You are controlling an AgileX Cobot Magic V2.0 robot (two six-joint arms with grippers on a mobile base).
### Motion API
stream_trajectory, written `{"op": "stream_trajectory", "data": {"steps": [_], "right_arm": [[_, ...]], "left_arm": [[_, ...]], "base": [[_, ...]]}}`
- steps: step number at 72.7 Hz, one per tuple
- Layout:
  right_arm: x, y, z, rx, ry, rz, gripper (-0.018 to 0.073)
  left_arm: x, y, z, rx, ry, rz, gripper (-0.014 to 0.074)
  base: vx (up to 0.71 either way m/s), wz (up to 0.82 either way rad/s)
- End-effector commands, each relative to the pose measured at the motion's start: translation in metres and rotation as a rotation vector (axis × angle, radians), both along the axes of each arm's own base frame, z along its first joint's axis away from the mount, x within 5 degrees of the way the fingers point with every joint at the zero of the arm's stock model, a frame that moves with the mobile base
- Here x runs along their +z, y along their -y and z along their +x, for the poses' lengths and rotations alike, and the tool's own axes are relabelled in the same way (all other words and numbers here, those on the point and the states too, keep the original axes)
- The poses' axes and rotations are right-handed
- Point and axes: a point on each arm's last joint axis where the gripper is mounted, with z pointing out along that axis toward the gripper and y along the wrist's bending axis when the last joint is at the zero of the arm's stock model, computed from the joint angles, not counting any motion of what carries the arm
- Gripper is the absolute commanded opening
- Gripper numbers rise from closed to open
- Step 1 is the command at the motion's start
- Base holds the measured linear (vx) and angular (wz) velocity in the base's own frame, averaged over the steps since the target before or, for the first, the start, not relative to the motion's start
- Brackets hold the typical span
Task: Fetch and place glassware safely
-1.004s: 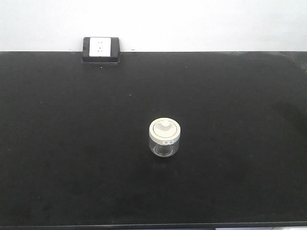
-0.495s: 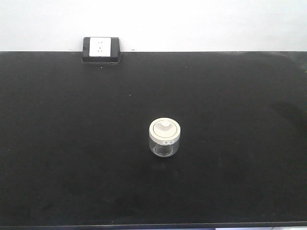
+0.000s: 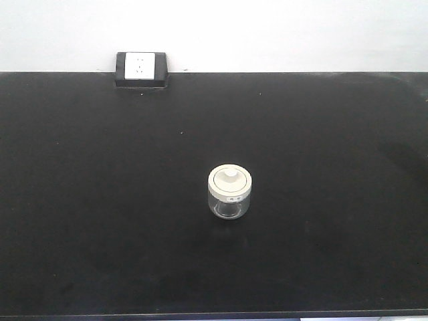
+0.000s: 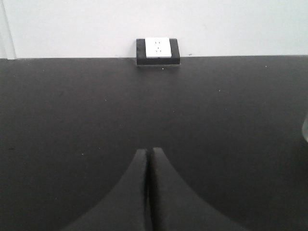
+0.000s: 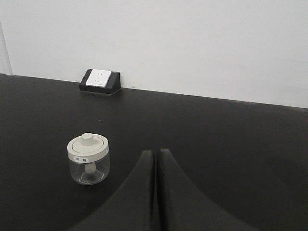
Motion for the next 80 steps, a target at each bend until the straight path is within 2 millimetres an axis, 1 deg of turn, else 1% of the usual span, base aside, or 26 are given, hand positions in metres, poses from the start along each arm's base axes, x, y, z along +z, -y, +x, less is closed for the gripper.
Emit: {"op": "stream_trajectory", "data": {"steps": [1, 7, 30, 47, 80], "right_arm": [[0.0124, -0.0007, -0.0003, 0.007, 0.076, 0.005, -0.0008], [0.0124, -0.0007, -0.0003, 0.007, 0.076, 0.005, -0.0008], [0.0124, -0.0007, -0.0003, 0.007, 0.076, 0.005, -0.0008], [0.0124, -0.0007, -0.0003, 0.007, 0.076, 0.005, -0.0008], [0.0124, -0.0007, -0.0003, 0.007, 0.076, 0.005, -0.0008]], "left_arm": [[0.007, 0.0022, 0.001, -0.027, 0.17, -0.002, -0.0007], [-0.0023, 0.0032, 0.003, -0.037, 0.209, -0.007, -0.0007], [0.0008, 0.0032, 0.0027, -0.034, 0.232, -0.017, -0.0007], [0.002, -0.0012, 0.0028, 0.045, 0.243, -0.091, -0.0007], [0.0012, -0.0015, 0.0029, 0.051, 0.235, -0.089, -0.0007]], "base": [[0.0, 0.0], [0.0, 0.0], [0.0, 0.0], [0.0, 0.0], [0.0, 0.0]]}}
